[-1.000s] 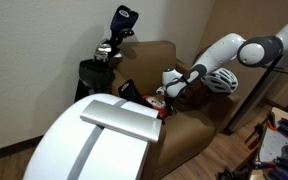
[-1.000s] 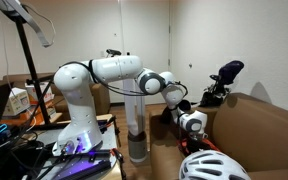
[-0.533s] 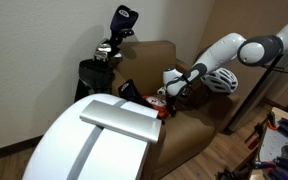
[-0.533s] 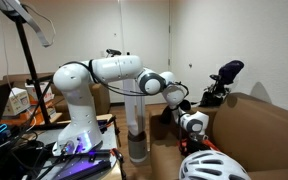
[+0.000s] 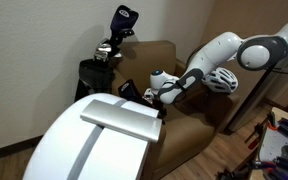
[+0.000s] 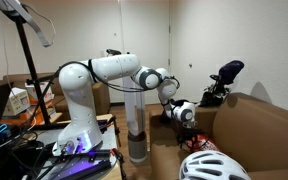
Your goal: Move the orange bag to the right
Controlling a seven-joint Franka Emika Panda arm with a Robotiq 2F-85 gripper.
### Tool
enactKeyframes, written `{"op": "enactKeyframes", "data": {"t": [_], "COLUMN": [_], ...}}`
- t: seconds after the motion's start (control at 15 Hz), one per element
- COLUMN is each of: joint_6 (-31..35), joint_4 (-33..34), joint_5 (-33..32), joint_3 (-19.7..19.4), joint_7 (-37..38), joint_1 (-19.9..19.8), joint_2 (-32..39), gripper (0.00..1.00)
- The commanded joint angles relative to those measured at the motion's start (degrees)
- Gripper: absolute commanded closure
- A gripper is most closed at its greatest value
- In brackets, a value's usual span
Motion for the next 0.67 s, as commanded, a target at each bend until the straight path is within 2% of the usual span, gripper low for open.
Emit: {"op": "enactKeyframes", "data": {"t": [0.0, 0.27, 0.4, 0.6], "joint_6": [4.6, 12.0, 13.7, 13.8], "joint_4": [-2.0, -3.8, -1.4, 0.6], "joint_5": [-2.8, -3.2, -2.4, -1.6], "joint_3": [-2.6, -6.4, -7.8, -7.8], "joint_7": [1.6, 5.6, 7.4, 8.7], "joint_1": [3.4, 6.7, 7.5, 7.8], "joint_2": [-2.1, -3.1, -1.0, 0.9], "gripper": [0.0, 0.0, 0.0, 0.0]}}
